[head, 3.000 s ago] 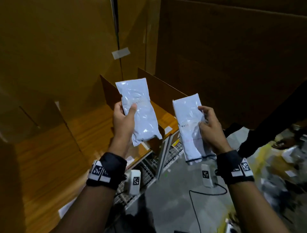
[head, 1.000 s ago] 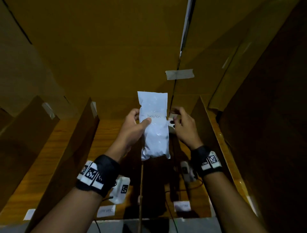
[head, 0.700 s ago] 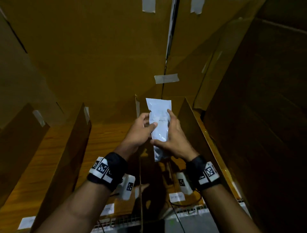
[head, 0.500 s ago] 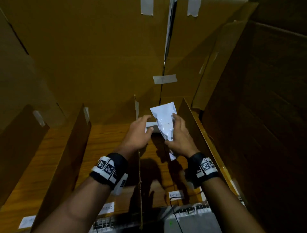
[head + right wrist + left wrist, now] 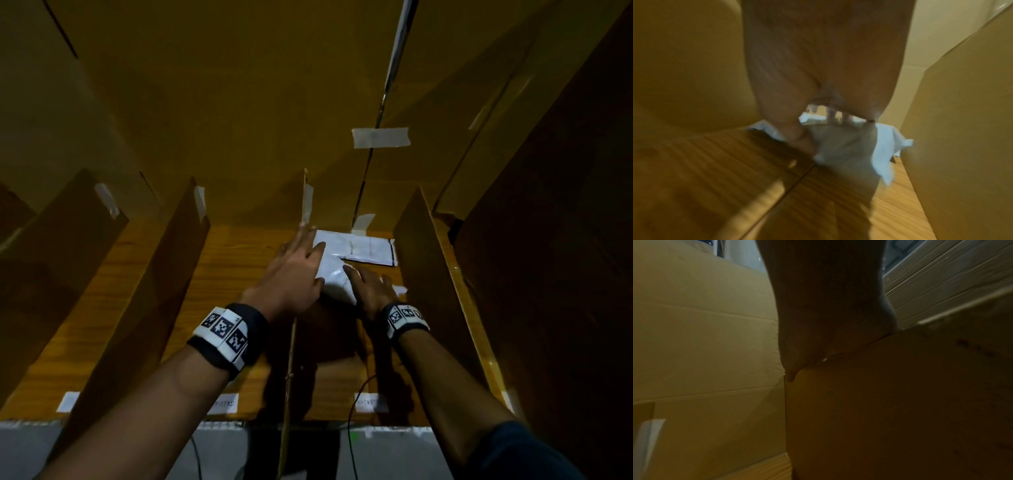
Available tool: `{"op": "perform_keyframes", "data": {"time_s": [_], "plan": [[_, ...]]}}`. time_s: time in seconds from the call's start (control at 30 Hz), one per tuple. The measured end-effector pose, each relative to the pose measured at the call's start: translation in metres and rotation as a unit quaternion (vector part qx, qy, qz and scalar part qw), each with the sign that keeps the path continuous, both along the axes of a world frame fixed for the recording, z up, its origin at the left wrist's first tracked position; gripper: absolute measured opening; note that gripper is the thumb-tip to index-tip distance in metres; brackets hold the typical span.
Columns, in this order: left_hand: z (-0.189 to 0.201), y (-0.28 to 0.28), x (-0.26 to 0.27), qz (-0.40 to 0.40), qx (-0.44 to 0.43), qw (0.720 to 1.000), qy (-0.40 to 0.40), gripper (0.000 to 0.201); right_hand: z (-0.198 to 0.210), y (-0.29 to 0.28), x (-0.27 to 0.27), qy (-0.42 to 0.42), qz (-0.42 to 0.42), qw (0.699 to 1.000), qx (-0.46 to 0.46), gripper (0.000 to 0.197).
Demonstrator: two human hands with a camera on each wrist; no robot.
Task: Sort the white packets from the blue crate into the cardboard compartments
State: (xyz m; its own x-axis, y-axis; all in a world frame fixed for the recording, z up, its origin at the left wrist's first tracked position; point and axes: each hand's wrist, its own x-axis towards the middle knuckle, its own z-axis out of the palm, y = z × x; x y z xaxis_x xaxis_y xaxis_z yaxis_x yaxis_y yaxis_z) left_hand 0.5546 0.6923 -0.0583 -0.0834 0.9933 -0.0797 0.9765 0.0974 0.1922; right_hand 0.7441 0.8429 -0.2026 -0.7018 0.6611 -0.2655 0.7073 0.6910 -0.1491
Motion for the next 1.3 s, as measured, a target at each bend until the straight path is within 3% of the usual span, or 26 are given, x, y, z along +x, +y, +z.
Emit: {"op": "perform_keyframes", "data": {"time_s": [0.17,0.3,0.53,0.8,0.93,1.13,1.3], "plan": [[0.004,-0.002,-0.005,0.012,-0.008,1.000,-0.012,0.080,-0.019,0.024,-0.018,-0.050,0.014,0.999,0.003,0.087],[0.005,-0.007,-0.010,0.011,-0.013,0.999,-0.029,0.078,-0.047,0.014,-0.021,-0.050,-0.013,0.997,-0.050,0.097],[-0.001,-0.007,-0.014,0.009,-0.007,0.999,-0.037,0.078,-0.073,0.022,-0.033,-0.066,-0.051,0.995,-0.045,0.107],[-0.001,-0.008,-0.015,0.011,-0.001,1.000,-0.026,0.074,-0.070,0.048,-0.042,-0.049,-0.040,0.997,-0.033,0.089],[-0.001,-0.009,-0.017,0.011,-0.006,1.000,-0.027,0.074,-0.067,0.045,-0.039,-0.046,-0.037,0.997,-0.043,0.099],[0.008,-0.012,-0.015,0.008,-0.017,1.000,-0.022,0.073,-0.056,0.034,-0.024,-0.053,-0.018,0.997,-0.050,0.131],[0.010,-0.011,-0.012,0.011,-0.022,1.000,-0.013,0.076,-0.056,0.027,-0.024,-0.019,-0.067,0.997,-0.033,0.122]]}}
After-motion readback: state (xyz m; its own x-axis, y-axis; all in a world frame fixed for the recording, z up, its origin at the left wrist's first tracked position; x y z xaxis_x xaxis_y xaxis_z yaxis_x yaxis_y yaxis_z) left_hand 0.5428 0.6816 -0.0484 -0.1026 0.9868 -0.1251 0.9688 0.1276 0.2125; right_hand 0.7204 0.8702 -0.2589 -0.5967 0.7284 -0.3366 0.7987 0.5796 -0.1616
